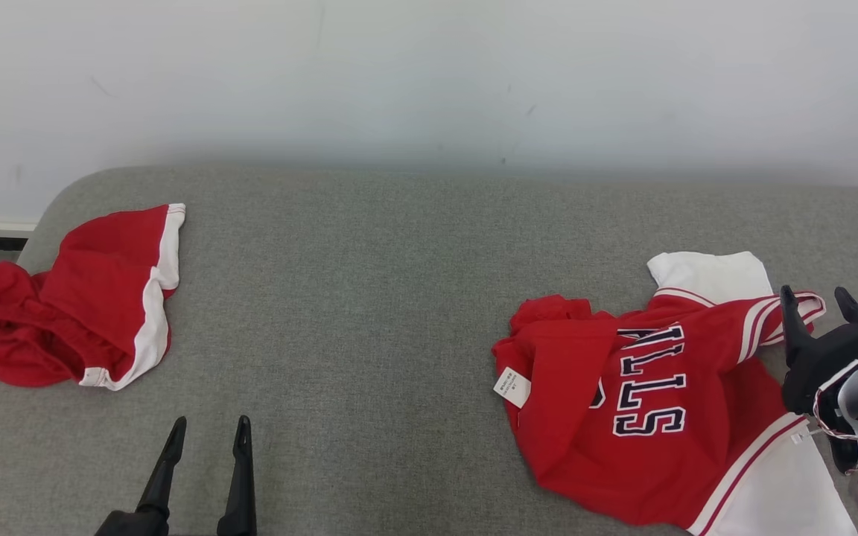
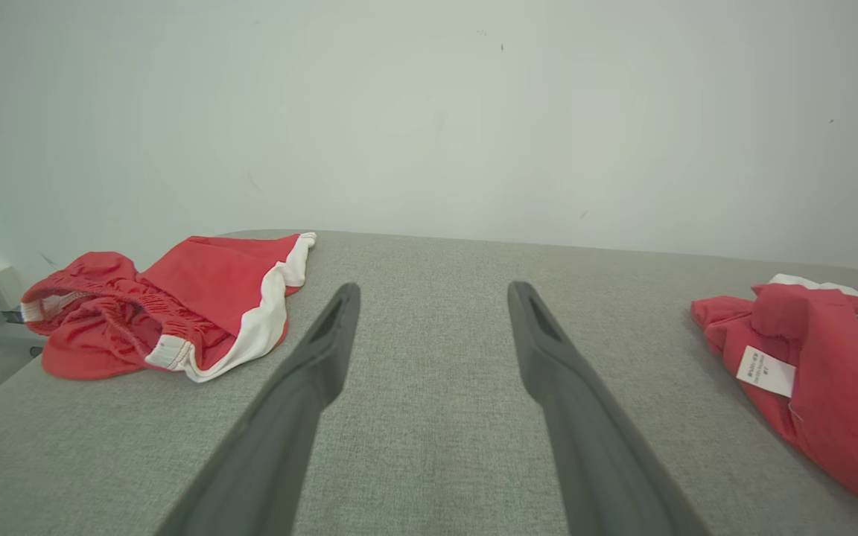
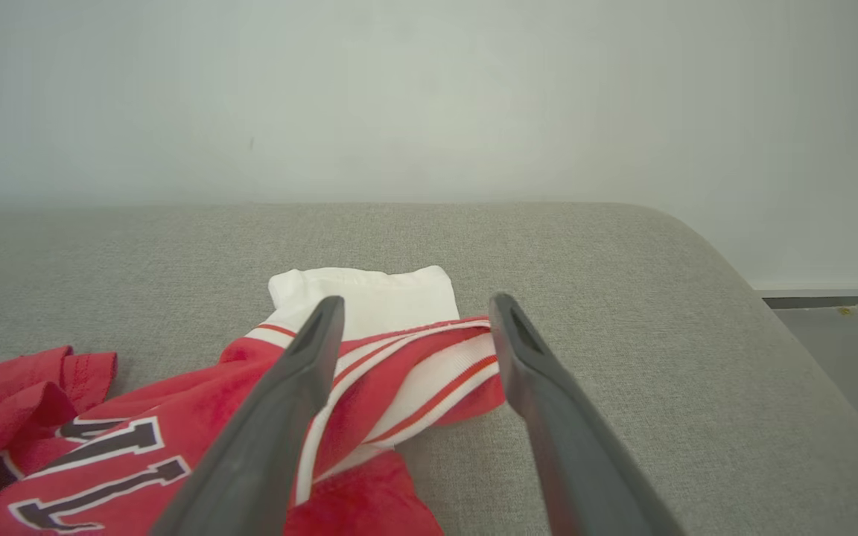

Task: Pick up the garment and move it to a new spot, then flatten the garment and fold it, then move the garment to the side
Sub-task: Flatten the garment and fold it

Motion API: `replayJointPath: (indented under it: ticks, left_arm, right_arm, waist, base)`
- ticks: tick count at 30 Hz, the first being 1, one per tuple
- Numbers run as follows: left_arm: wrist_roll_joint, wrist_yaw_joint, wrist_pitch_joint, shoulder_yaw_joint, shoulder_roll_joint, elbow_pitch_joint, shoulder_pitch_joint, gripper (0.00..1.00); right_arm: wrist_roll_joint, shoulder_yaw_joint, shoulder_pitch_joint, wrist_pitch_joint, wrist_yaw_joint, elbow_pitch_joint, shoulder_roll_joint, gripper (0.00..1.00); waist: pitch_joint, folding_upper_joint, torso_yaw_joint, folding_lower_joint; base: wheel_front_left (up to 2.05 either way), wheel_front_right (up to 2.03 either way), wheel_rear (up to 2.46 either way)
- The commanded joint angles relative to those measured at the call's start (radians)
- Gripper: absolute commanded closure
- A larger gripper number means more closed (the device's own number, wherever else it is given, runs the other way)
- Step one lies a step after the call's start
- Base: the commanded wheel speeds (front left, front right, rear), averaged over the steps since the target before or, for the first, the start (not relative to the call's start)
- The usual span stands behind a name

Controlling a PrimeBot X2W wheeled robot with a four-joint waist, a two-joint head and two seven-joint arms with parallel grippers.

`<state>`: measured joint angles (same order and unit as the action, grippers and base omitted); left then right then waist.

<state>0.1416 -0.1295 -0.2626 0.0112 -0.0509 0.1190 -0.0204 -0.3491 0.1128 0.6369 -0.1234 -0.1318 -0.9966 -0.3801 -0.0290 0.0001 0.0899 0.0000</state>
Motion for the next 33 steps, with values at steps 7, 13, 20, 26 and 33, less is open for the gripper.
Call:
replayJointPath:
  ticks: [7,13,20,26,33]
  left_arm:
    - [0.007,0.002,-0.003,-0.008,0.001,-0.007,-0.021,0.00]
    - [-0.006,0.005,-0.003,-0.023,0.001,-0.014,-0.038,0.00]
    - [-0.018,0.004,-0.003,-0.037,0.000,-0.028,-0.053,0.00]
    - [-0.026,0.003,-0.003,-0.051,-0.005,-0.034,-0.057,0.00]
    - [-0.032,0.002,-0.003,-0.051,-0.008,-0.038,-0.055,0.00]
  right_arm:
    - [-0.037,0.008,-0.070,-0.091,0.002,0.092,-0.004,0.00]
    - [-0.033,-0.028,-0.167,-0.135,0.002,0.260,0.014,0.00]
    - [0.022,-0.095,-0.355,-0.142,0.002,0.523,0.068,0.00]
    - [0.074,-0.145,-0.520,-0.142,0.002,0.724,0.140,0.00]
    - [0.113,-0.167,-0.669,-0.131,0.002,0.863,0.223,0.00]
  waist:
    - [0.010,-0.0001,-0.010,0.0000]
    - [0.027,-0.0001,-0.027,0.0000]
    - [0.042,-0.0001,-0.041,0.0000]
    - [0.046,-0.0001,-0.048,0.0000]
    - [0.049,-0.0001,-0.042,0.0000]
  base:
    - [0.00,0.00,0.00]
    - [0.00,0.00,0.00]
    - [0.00,0.00,0.00]
    - [0.00,0.00,0.00]
    - [0.00,0.00,0.00]
